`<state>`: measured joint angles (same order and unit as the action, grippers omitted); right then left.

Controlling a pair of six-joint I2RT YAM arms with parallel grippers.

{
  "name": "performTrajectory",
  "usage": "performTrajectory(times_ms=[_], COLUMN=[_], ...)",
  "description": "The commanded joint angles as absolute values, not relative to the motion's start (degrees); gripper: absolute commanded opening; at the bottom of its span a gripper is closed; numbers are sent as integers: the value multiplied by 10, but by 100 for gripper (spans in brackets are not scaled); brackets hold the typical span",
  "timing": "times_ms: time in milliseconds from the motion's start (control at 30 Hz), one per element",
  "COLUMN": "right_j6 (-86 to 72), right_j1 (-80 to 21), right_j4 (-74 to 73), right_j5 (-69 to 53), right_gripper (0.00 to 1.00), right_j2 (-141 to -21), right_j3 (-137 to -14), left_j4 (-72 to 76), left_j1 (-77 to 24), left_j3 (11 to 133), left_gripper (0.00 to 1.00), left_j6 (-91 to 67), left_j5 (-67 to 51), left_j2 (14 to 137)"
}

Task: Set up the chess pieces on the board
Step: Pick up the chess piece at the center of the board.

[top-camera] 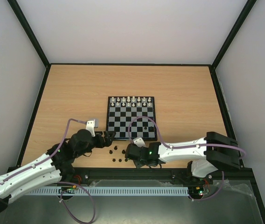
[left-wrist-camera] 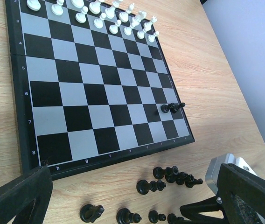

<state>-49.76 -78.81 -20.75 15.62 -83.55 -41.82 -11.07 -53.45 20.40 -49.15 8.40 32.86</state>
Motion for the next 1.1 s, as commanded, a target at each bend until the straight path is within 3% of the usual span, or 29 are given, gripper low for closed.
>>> performTrajectory(times_ms=[0,533,867,1067], right_j6=[-491,-468,-463,-468], right_j1=[-780,-764,-759,-759], right_j4=[-214,-199,-200,-215], right_j5=[175,164,161,160], right_gripper=[22,21,8,6], right_j2=[-840,-847,-847,-816], right_j3=[-427,-430,-428,-425], left_j4=[-106,-100,-99,-98], left_j1=[-537,-537,-537,-537], left_j3=[199,200,203,206], left_gripper=[100,100,100,100], left_j6=[-493,-488,-486,-484], left_j5=[84,87,87,87], left_j2=[327,343,346,352])
